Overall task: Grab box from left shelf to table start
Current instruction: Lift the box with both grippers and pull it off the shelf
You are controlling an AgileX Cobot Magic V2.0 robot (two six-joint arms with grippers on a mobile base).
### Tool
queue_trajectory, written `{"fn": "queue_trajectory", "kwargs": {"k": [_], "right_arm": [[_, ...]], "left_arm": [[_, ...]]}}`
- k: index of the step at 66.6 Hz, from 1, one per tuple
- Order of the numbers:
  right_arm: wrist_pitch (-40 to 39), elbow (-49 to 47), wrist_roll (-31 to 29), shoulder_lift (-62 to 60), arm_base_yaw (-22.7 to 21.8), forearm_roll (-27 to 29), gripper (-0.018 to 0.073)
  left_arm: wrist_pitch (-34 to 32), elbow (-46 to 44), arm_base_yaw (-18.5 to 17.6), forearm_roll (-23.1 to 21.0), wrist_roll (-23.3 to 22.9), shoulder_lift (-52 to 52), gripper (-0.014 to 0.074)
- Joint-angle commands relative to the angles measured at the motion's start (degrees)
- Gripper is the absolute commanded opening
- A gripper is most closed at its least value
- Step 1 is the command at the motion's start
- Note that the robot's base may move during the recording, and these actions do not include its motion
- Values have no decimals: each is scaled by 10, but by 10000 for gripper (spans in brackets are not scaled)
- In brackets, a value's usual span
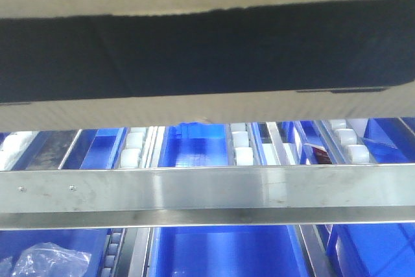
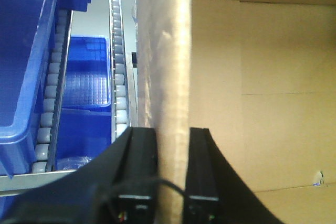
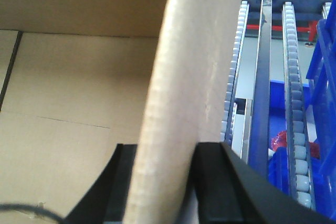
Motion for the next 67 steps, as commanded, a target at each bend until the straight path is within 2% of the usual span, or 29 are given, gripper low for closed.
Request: {"fn": "queue_trajectory", "kwargs": {"k": [1,67], "right_arm": [[-72,-17,1,8,-2,-21,57],[-69,-17,1,8,-2,-21,57]], "left_arm": [[-107,-18,-4,1,-1,2,-99],[-107,-18,-4,0,-1,2,-99]]}}
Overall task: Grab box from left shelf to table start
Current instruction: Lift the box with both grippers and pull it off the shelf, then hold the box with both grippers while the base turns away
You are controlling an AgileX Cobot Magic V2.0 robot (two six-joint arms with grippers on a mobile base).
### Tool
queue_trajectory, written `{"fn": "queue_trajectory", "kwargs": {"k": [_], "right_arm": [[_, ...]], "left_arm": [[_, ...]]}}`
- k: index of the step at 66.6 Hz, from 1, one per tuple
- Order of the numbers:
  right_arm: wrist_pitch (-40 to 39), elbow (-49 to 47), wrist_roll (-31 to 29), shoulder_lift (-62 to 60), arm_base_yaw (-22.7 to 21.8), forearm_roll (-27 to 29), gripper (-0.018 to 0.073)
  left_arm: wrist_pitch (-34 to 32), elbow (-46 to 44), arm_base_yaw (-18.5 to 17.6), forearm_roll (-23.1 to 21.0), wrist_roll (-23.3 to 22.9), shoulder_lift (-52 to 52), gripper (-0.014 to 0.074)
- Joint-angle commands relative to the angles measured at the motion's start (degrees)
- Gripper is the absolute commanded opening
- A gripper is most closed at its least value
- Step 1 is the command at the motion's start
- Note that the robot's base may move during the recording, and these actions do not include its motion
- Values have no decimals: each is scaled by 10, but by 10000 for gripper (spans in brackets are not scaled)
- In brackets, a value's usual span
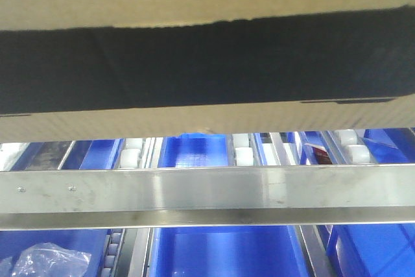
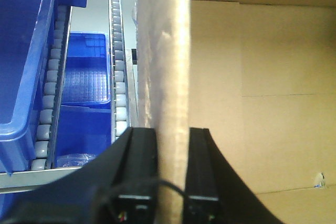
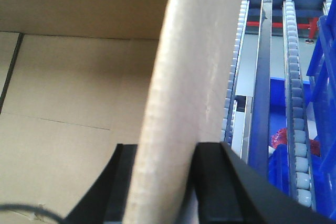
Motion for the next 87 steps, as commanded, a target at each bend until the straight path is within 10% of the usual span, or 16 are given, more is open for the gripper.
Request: {"fn": "queue_trajectory", "kwargs": {"k": [1,87], "right_arm": [[-73,-17,1,8,-2,-21,57],[-71,-17,1,8,-2,-21,57]], "left_arm": [[-109,-21,-4,1,-1,2,-99],[-109,-21,-4,1,-1,2,-99]]}}
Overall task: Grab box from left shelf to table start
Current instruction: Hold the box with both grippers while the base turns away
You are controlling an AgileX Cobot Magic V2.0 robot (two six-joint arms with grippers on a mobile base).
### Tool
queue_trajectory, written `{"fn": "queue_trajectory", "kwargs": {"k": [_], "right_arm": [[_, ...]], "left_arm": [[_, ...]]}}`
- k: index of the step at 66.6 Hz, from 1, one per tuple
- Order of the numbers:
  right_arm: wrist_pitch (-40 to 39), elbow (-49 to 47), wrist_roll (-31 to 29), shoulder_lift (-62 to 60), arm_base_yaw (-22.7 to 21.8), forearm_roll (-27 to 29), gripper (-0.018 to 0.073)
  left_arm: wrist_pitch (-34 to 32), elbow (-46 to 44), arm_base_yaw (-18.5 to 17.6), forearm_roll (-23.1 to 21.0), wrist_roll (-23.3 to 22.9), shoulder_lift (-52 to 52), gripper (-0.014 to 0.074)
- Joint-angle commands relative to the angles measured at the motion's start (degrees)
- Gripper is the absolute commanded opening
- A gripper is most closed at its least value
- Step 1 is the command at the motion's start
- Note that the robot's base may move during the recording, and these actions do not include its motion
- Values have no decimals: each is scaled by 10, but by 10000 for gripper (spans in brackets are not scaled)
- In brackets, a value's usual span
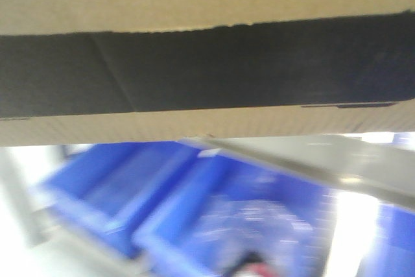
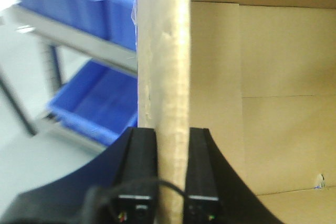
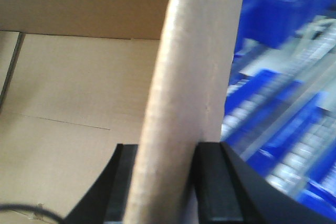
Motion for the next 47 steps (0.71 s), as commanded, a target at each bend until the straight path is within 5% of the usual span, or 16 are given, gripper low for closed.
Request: {"fn": "queue_trajectory", "kwargs": {"k": [1,47], "right_arm": [[-76,-17,0,8,-2,-21,57],[-76,-17,0,8,-2,-21,57]], "left_arm": [[-109,-22,-4,2,-1,2,-99],[-109,-22,-4,2,-1,2,-99]]}}
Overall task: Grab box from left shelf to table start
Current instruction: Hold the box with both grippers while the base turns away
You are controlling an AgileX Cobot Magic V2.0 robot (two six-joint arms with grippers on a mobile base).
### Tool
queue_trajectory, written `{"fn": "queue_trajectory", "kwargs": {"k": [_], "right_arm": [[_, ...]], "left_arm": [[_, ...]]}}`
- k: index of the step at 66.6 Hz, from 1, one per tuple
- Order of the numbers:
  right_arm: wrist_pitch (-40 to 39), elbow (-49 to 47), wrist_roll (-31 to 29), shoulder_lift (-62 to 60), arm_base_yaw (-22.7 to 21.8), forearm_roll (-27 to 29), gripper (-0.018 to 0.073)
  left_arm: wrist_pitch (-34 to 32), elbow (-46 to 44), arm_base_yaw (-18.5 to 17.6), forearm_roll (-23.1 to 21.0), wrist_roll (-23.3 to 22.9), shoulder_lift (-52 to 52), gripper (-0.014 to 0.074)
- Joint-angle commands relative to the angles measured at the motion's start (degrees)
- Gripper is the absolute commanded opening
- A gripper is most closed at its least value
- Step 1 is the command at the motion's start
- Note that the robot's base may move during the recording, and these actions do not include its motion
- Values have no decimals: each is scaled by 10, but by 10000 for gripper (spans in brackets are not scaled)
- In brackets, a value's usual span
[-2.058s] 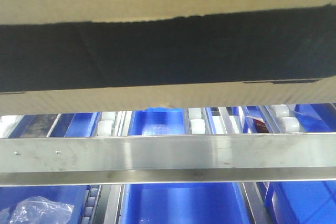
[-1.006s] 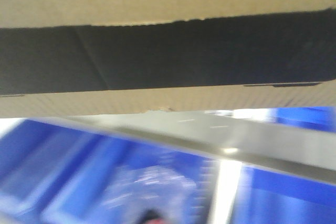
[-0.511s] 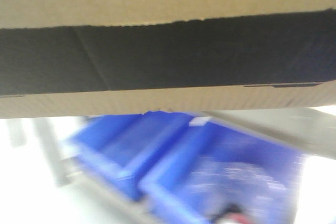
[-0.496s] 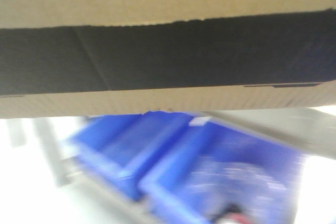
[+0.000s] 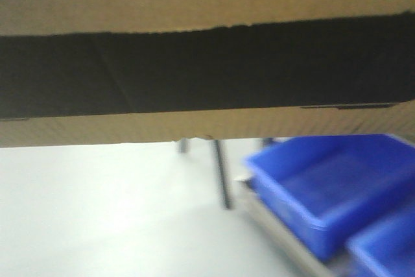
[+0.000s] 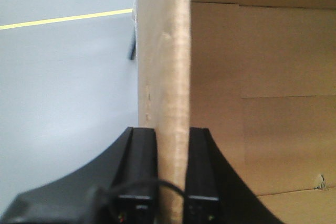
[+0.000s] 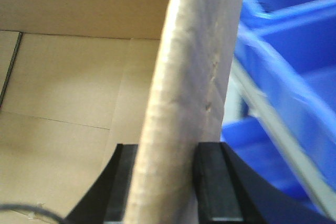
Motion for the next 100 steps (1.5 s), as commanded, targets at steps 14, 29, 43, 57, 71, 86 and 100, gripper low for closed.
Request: {"fn": "queue_trajectory", "kwargs": {"k": [14,29,43,57,71,86,100], "right_arm": [[-77,-17,0,8,-2,-21,57],[-77,-17,0,8,-2,-21,57],[-77,-17,0,8,-2,-21,57],[-77,-17,0,8,-2,-21,57],[-77,-17,0,8,-2,-21,57],[-77,-17,0,8,-2,-21,57],[-77,-17,0,8,-2,-21,57]], "left_arm": [[-109,-22,-4,2,-1,2,-99],[-109,-22,-4,2,-1,2,-99],[-109,-22,-4,2,-1,2,-99],[-109,-22,-4,2,-1,2,-99],[-109,-22,-4,1,-1,2,-99],[-109,-22,-3,0,-1,2,-99],[-109,-22,-3,0,-1,2,-99]]}}
